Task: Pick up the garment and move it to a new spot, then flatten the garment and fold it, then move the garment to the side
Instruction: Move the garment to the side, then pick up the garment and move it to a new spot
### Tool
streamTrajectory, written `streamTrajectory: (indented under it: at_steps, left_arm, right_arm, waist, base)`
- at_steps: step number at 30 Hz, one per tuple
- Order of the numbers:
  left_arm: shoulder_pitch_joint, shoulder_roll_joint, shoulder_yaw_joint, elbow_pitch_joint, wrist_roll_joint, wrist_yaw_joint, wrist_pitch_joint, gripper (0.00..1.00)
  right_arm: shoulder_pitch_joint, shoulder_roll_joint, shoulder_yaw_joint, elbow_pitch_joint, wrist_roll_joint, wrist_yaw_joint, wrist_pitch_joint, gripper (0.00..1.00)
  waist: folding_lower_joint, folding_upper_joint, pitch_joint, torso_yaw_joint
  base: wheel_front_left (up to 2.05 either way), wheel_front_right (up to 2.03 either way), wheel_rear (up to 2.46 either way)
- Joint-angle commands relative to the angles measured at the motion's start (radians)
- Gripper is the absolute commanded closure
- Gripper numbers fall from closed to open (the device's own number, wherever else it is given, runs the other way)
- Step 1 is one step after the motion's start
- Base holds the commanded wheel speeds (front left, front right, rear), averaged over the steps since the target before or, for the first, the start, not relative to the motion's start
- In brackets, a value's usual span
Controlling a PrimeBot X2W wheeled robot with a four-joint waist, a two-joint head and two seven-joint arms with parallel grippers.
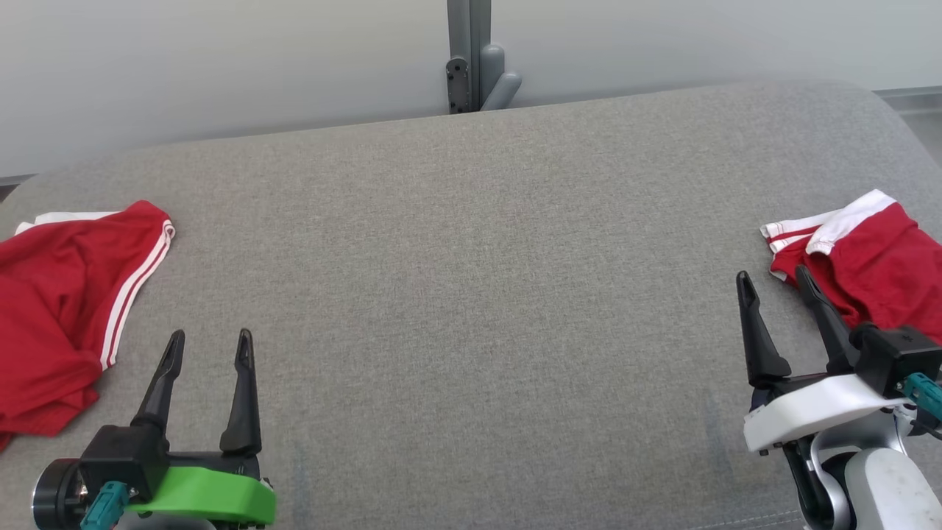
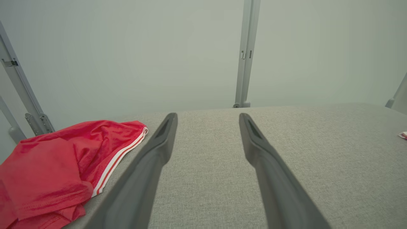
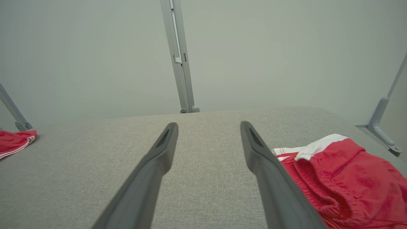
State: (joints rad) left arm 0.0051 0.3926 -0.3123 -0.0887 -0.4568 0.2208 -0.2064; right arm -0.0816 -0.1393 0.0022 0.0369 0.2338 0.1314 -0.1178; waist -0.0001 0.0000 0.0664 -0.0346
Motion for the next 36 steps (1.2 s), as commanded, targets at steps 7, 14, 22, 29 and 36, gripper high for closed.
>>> streamTrajectory:
  at_steps: [7, 14, 22, 29, 36]
  left_arm:
    - [0.03, 0.015, -0.003, -0.012, -0.008, 0.014, 0.015, 0.0]
    - [0.028, 0.017, -0.005, -0.011, -0.012, 0.018, 0.018, 0.0]
    - [0.022, 0.019, -0.009, -0.014, -0.013, 0.02, 0.019, 0.0]
    - [0.019, 0.022, -0.012, -0.017, -0.015, 0.025, 0.026, 0.0]
    - [-0.033, 0.007, 0.002, -0.01, -0.022, 0.019, 0.005, 0.0]
  right_arm:
    - [0.04, 0.005, -0.009, -0.045, -0.011, -0.001, 0.021, 0.0]
    - [0.044, 0.01, -0.011, -0.046, -0.01, -0.001, 0.025, 0.0]
    - [0.04, 0.013, -0.011, -0.04, -0.009, -0.001, 0.021, 0.0]
    - [0.042, 0.014, -0.01, -0.036, -0.009, -0.001, 0.018, 0.0]
    - [0.048, 0.016, -0.013, -0.071, -0.019, -0.001, 0.024, 0.0]
  waist:
    - [0.0001, 0.0, -0.014, -0.002]
    - [0.0001, 0.0, -0.014, -0.003]
    - [0.0001, 0.0, -0.009, -0.002]
    - [0.0001, 0.0, -0.011, 0.001]
    - [0.0001, 0.0, 0.008, 0.09]
  base:
    - [0.0, 0.0, 0.0]
    - [0.0, 0.0, 0.0]
    - [0.0, 0.0, 0.0]
    - [0.0, 0.0, 0.0]
    - [0.0, 0.0, 0.0]
